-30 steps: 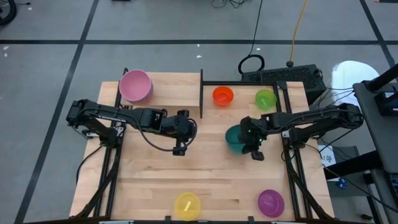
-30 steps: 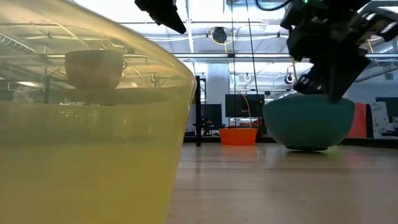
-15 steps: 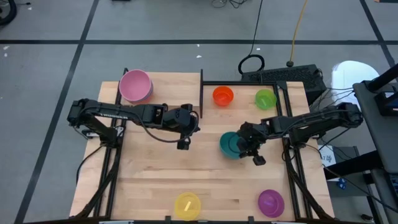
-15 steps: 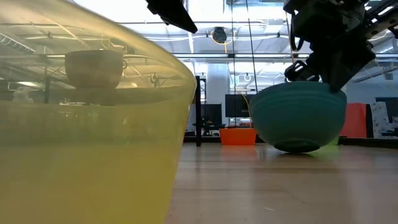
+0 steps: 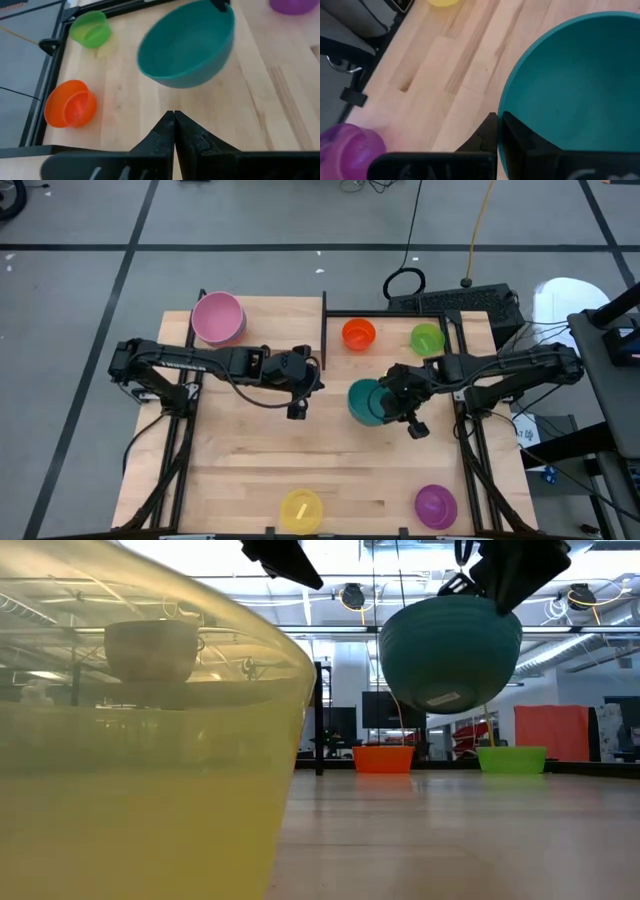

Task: Place and stack bowls onto a shelf
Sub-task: Stack the green bowl on top of the pink bowl on the shelf

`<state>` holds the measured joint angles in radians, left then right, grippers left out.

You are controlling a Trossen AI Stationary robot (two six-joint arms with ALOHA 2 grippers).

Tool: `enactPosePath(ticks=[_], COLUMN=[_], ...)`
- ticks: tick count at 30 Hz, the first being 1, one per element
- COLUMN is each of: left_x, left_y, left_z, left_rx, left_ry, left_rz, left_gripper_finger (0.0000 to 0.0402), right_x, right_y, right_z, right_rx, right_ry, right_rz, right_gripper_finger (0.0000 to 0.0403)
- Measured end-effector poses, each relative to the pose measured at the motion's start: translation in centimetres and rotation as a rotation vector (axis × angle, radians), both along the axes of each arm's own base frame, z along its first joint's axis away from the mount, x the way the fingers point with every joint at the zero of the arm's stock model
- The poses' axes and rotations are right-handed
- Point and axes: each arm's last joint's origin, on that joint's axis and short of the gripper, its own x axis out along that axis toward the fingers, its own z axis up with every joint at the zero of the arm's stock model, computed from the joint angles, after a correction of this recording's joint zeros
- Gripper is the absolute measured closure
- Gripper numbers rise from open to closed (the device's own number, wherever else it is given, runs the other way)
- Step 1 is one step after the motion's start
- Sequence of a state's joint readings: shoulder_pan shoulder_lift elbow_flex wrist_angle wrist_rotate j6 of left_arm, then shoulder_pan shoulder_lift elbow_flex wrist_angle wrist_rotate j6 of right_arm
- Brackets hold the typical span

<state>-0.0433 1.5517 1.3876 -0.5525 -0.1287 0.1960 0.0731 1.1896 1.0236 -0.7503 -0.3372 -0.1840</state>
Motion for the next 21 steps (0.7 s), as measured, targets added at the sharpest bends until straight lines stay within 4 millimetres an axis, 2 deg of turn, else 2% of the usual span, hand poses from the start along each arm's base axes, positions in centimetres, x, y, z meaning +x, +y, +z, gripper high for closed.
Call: enactPosePath(ticks=[6,11,21], left_x=[0.48,0.47,0.43], left_y=[0.57,0.73,0.67], left_z=[0.57,0.54,0.49], left_rx=[-0.025,-0.005,-0.023], left_ry=[-0.075,-0.068,-0.061], left_rz=[-0.010,-0.040,-0.056], left_gripper_finger=[0.0382,0.0396,0.0373], right_x=[-0.01,-0.01,-0.01], right_y=[0.00,-0.01,-0.01], right_z=[0.03,0.03,0.03], right_rx=[0.030,0.050,0.049], right_ry=[0.024,0.040,0.040], right_rz=[-0.050,-0.085,-0.086], right_gripper_finger=[0.0402,0.0402,0.0402])
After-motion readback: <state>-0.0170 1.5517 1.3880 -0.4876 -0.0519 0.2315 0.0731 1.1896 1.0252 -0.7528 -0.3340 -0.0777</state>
